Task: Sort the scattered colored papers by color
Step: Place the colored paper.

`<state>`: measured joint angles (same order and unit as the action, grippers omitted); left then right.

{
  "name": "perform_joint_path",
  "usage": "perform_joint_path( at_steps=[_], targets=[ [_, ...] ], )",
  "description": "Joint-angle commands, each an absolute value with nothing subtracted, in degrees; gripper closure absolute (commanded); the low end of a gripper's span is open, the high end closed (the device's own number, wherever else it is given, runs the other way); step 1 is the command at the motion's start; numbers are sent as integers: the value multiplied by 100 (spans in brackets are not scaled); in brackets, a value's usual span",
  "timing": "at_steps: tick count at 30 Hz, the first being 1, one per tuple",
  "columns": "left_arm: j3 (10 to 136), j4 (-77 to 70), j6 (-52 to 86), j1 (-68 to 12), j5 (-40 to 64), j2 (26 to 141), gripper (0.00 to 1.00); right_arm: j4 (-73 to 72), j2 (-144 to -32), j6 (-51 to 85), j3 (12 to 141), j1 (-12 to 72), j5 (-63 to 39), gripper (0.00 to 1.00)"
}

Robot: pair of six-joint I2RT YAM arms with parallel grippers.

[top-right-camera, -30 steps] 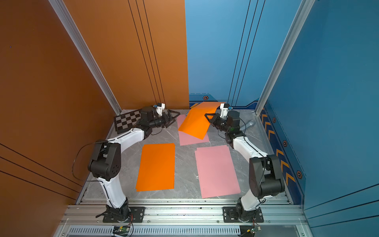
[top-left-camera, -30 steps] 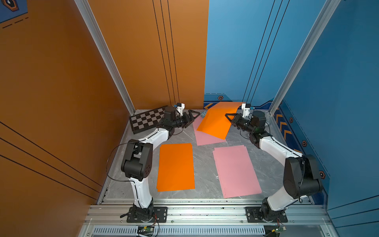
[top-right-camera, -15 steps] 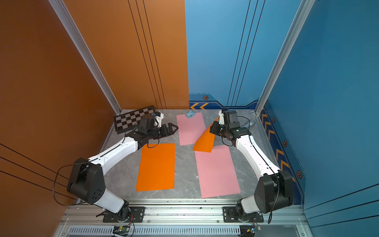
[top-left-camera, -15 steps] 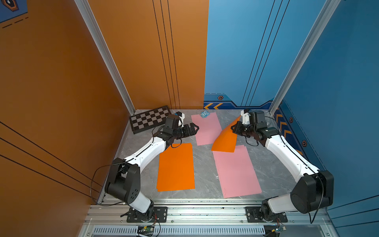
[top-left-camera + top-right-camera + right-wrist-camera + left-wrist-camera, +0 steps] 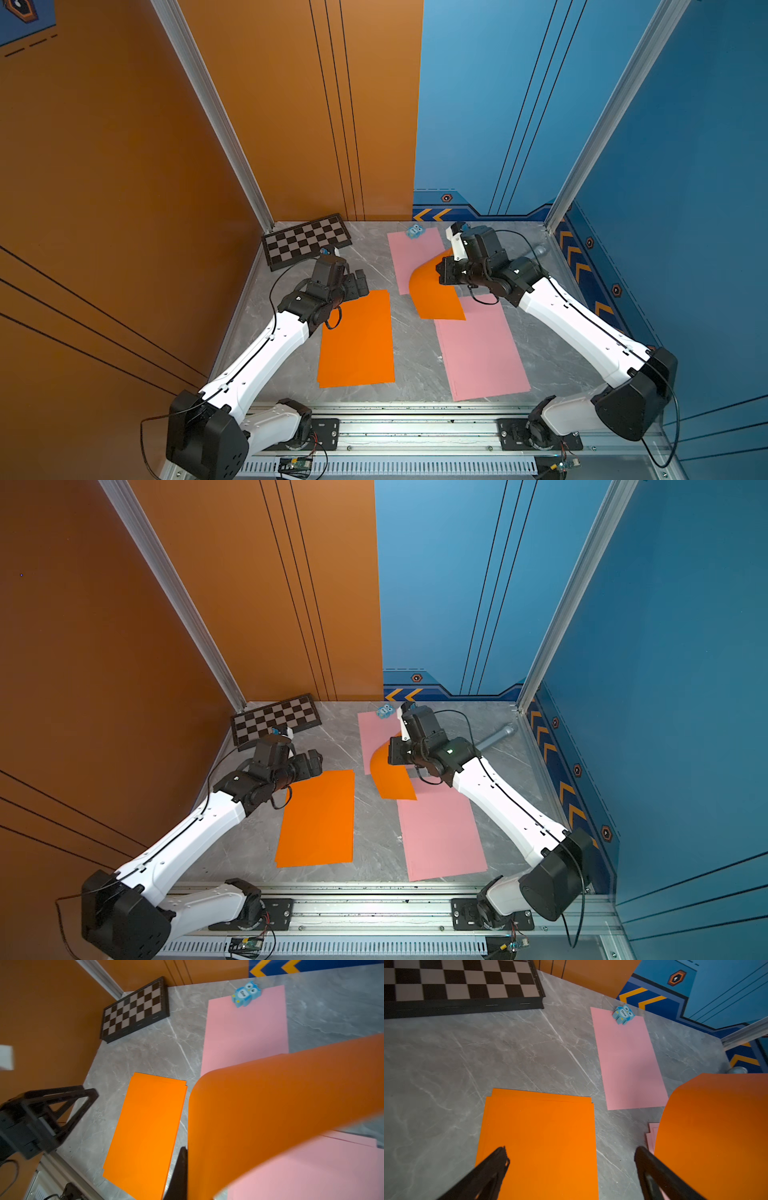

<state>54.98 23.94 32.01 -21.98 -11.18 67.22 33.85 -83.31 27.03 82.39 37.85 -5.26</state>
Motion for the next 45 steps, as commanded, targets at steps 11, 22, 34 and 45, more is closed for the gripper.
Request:
perform_joint_path(
  at_steps=[11, 22, 34, 45],
  targets=[
    [4999, 2831, 4310, -1200, -2095, 5009, 2, -26, -8662, 4245, 7312, 5319, -1494, 100],
    [4931, 2647, 3774, -802, -1235, 4837, 2, -2371, -9918, 5355, 6156, 5149, -1849, 100],
    [4819, 2562, 3774, -633, -779, 5133, 2, -4223, -11700, 6772, 5715, 4710, -2893, 100],
    [4855, 2455, 3816, -615, -556, 5378, 2, -3569, -11593, 6438, 5756, 4805, -3176, 100]
  ],
)
